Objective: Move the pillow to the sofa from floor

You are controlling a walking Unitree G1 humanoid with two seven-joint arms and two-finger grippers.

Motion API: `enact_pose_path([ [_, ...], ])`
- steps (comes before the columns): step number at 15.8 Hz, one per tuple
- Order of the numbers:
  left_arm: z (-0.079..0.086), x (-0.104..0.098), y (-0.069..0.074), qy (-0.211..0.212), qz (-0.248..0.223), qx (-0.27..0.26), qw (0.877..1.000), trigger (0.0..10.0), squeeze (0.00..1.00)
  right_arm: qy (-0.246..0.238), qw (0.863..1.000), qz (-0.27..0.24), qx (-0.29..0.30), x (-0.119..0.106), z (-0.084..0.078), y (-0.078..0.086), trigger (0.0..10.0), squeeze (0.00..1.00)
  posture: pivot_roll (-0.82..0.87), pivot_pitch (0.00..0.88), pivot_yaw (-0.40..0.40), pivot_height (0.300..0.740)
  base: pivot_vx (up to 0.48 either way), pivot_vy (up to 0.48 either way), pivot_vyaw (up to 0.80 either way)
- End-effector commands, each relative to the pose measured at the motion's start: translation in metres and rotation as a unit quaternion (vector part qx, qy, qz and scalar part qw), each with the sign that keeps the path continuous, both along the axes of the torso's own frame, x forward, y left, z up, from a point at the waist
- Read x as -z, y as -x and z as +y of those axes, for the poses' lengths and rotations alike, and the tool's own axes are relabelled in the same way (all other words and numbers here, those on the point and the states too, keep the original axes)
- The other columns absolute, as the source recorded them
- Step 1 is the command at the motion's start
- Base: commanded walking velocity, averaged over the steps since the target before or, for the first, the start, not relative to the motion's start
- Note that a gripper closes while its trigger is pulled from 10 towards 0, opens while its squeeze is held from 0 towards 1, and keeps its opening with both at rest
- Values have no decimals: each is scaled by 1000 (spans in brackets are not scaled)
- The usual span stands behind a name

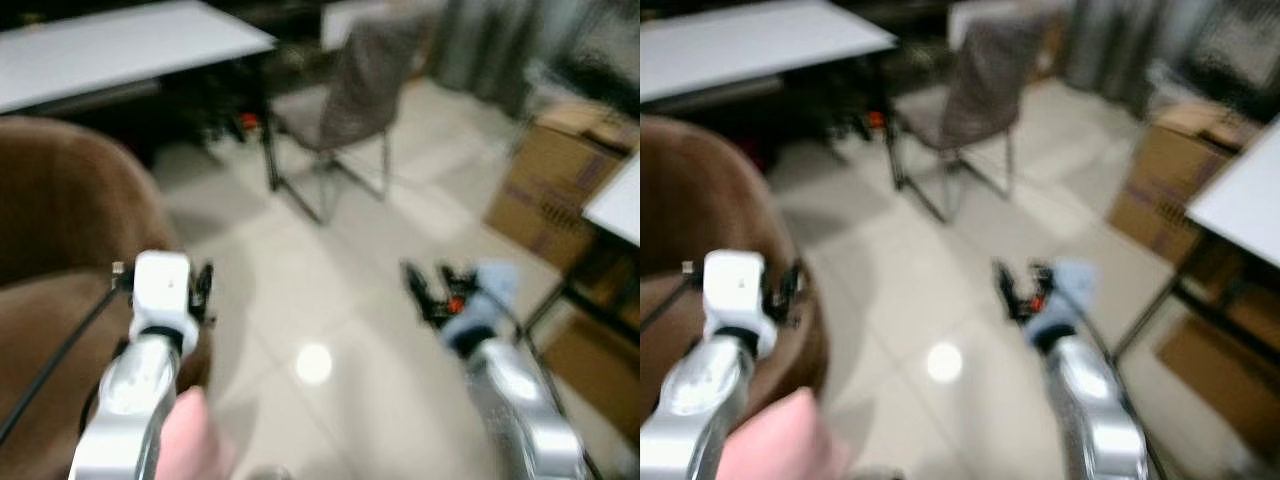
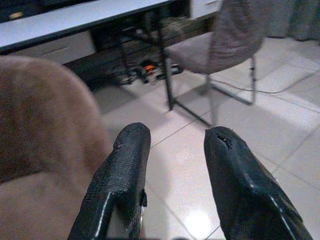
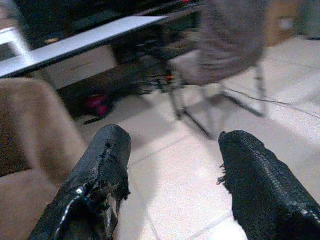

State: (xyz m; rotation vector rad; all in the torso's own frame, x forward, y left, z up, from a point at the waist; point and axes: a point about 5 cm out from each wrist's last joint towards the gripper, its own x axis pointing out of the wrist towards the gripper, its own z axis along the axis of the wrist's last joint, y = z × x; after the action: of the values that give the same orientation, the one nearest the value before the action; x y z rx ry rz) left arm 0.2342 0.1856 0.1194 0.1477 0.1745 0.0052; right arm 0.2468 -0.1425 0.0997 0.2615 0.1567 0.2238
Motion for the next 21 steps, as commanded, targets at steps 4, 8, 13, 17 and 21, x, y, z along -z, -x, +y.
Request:
enact_pose_path([
  [4, -3, 2, -4, 1, 4, 24, 1000, 10000, 0, 12, 1000, 10, -9, 1, 3, -8, 10000, 0, 38, 0, 21, 740, 0, 0, 800],
  [8, -1, 2, -2, -2, 4, 32, 999, 10000, 0, 14, 1000, 10, -18, 2, 3, -6, 10000, 0, 42, 0, 22, 740, 0, 0, 800],
  [13, 0, 1, 2, -1, -2, 21, 1000, 10000, 0, 24, 999, 11, -44, 1, 5, -11, 10000, 0, 54, 0, -6, 740, 0, -349, 800],
  [17, 3, -2, 0, -12, -8, 20, 1000, 10000, 0, 30, 998, 7, -46, -1, 5, -16, 10000, 0, 48, 0, -9, 740, 0, -480, 800],
  [21, 3, -6, -3, -20, -15, 38, 999, 10000, 0, 23, 998, -22, -49, -11, 7, -21, 10000, 0, 57, 0, -30, 740, 0, -240, 400],
])
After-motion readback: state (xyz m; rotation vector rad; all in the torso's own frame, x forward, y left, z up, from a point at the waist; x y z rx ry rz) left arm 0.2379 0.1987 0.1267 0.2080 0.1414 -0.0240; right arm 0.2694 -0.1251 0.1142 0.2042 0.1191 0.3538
